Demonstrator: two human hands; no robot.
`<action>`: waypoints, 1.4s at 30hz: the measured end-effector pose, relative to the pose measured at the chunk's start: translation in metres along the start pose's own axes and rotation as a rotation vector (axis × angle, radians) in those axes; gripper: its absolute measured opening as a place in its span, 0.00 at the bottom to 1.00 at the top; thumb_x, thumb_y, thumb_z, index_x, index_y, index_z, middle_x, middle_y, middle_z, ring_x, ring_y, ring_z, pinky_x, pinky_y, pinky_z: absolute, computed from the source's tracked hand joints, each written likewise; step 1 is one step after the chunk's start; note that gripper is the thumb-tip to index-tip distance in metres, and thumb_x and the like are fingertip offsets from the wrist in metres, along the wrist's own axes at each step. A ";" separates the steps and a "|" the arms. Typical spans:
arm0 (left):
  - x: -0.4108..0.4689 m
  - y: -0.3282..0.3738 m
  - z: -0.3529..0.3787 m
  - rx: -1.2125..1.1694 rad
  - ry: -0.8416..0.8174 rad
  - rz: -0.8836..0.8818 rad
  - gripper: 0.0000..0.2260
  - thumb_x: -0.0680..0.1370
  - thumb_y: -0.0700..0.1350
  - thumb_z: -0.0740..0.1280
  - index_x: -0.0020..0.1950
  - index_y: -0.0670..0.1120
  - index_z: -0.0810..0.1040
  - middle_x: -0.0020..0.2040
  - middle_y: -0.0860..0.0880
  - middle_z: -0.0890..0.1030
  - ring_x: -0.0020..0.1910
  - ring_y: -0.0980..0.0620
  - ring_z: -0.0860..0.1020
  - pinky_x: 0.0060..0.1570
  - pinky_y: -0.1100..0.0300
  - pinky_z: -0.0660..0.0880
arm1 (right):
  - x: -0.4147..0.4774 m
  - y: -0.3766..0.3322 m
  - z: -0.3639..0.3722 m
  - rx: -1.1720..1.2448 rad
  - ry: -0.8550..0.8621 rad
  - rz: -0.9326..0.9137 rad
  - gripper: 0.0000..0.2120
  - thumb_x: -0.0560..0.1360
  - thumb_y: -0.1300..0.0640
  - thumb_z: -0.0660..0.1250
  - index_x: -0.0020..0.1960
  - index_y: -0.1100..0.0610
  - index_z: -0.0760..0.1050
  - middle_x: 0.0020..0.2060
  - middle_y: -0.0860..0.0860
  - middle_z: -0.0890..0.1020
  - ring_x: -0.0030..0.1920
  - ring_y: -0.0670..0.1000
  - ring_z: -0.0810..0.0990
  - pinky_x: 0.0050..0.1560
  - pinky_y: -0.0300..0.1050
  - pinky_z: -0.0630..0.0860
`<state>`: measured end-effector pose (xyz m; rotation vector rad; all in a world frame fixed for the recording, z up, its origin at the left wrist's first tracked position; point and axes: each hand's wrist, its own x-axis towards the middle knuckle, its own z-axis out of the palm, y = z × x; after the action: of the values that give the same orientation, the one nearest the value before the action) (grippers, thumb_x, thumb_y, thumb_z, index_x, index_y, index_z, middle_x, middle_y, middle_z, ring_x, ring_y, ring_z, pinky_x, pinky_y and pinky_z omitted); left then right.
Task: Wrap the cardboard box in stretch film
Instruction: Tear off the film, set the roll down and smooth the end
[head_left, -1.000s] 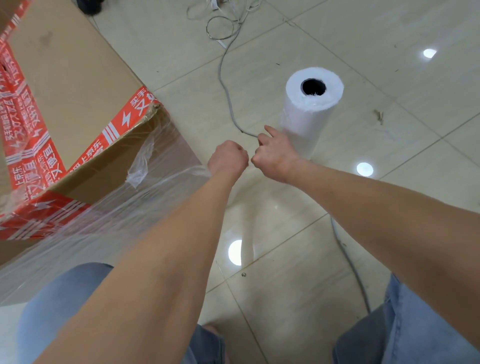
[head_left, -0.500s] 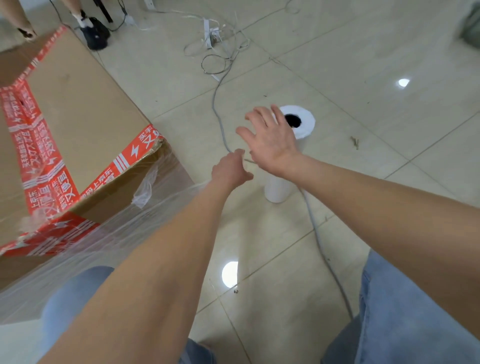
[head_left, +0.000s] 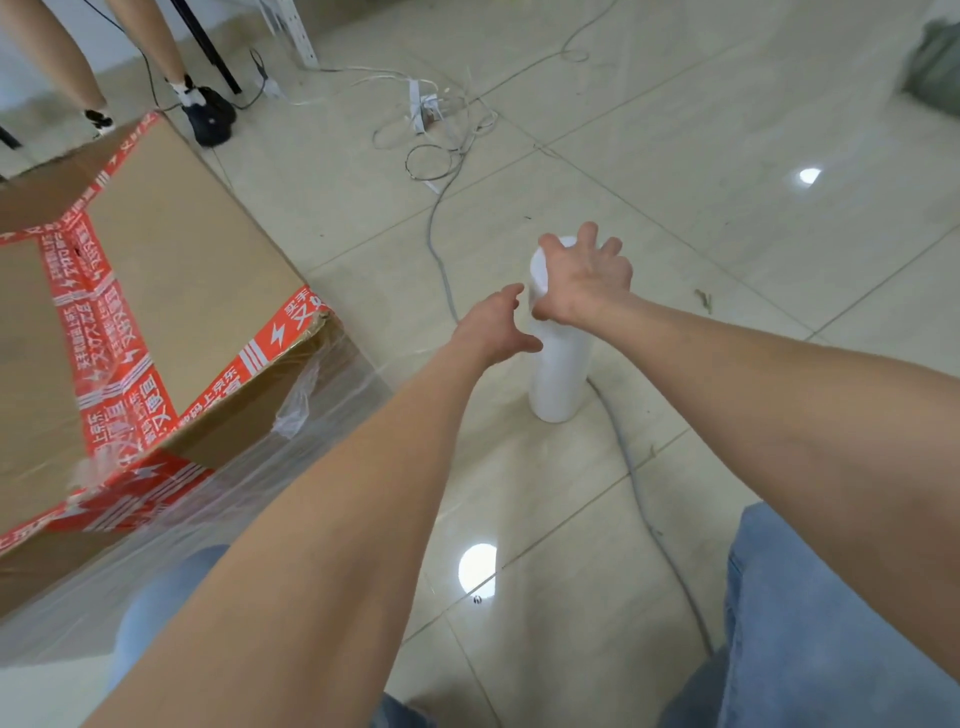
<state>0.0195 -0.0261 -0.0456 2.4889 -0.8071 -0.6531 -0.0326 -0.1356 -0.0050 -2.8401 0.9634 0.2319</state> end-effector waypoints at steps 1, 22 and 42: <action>-0.001 -0.002 0.001 0.007 -0.003 -0.001 0.39 0.71 0.47 0.73 0.77 0.48 0.57 0.72 0.49 0.67 0.67 0.49 0.70 0.62 0.53 0.72 | 0.001 0.002 -0.001 -0.018 -0.006 -0.007 0.34 0.66 0.47 0.72 0.68 0.46 0.61 0.62 0.56 0.63 0.57 0.61 0.68 0.35 0.46 0.67; 0.006 -0.057 0.050 0.527 0.040 -0.049 0.24 0.72 0.54 0.71 0.65 0.49 0.71 0.61 0.50 0.77 0.64 0.49 0.73 0.70 0.48 0.56 | -0.015 -0.029 0.087 -0.544 -0.049 -0.568 0.22 0.79 0.57 0.58 0.72 0.59 0.64 0.71 0.59 0.67 0.76 0.60 0.50 0.75 0.58 0.44; 0.032 -0.112 0.067 0.063 0.105 -0.024 0.06 0.74 0.49 0.69 0.47 0.51 0.84 0.44 0.51 0.84 0.48 0.50 0.80 0.50 0.55 0.76 | 0.016 -0.023 0.160 -0.271 0.073 -0.501 0.14 0.80 0.58 0.53 0.55 0.49 0.76 0.48 0.51 0.83 0.55 0.53 0.79 0.75 0.48 0.49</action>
<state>0.0520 0.0184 -0.1678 2.5695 -0.7714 -0.5069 -0.0220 -0.0993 -0.1632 -3.2361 0.2140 0.2155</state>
